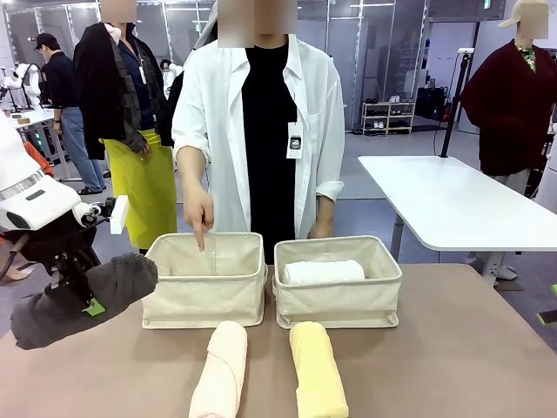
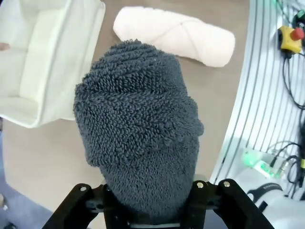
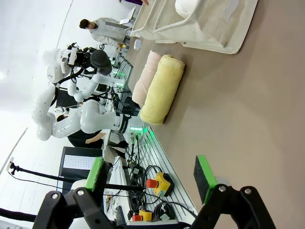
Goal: Divide the towels into two baskets.
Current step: Pick up one hotel-folded towel from the bottom of the table and place it in the Fabric basket indicated by the person.
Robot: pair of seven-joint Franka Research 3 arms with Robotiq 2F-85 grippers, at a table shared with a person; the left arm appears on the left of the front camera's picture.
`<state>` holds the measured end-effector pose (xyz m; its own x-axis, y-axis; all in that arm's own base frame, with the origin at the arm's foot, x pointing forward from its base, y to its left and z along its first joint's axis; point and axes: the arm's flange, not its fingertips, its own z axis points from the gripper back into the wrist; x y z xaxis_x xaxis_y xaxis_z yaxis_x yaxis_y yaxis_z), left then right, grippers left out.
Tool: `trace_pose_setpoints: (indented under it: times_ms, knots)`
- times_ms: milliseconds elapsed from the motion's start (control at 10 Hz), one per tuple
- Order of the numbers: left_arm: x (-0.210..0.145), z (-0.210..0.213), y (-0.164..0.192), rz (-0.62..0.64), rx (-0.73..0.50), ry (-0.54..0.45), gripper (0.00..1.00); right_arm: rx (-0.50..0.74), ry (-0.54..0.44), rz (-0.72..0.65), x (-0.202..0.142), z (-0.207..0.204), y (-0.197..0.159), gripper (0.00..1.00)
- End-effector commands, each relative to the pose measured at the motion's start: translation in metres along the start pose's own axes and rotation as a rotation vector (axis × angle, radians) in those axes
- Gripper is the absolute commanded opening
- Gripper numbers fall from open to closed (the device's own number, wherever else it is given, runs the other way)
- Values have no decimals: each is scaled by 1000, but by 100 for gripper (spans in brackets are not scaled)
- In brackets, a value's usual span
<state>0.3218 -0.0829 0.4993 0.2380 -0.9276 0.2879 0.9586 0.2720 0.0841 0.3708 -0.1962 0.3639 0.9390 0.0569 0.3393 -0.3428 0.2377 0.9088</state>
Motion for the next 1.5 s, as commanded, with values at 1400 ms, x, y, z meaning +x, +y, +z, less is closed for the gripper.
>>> trace_pose_setpoints:
  times_ms: [1400]
  knots:
    - [194,-95,204,-557,129,216,37,-6,-6,-1,-2,-1,3,93]
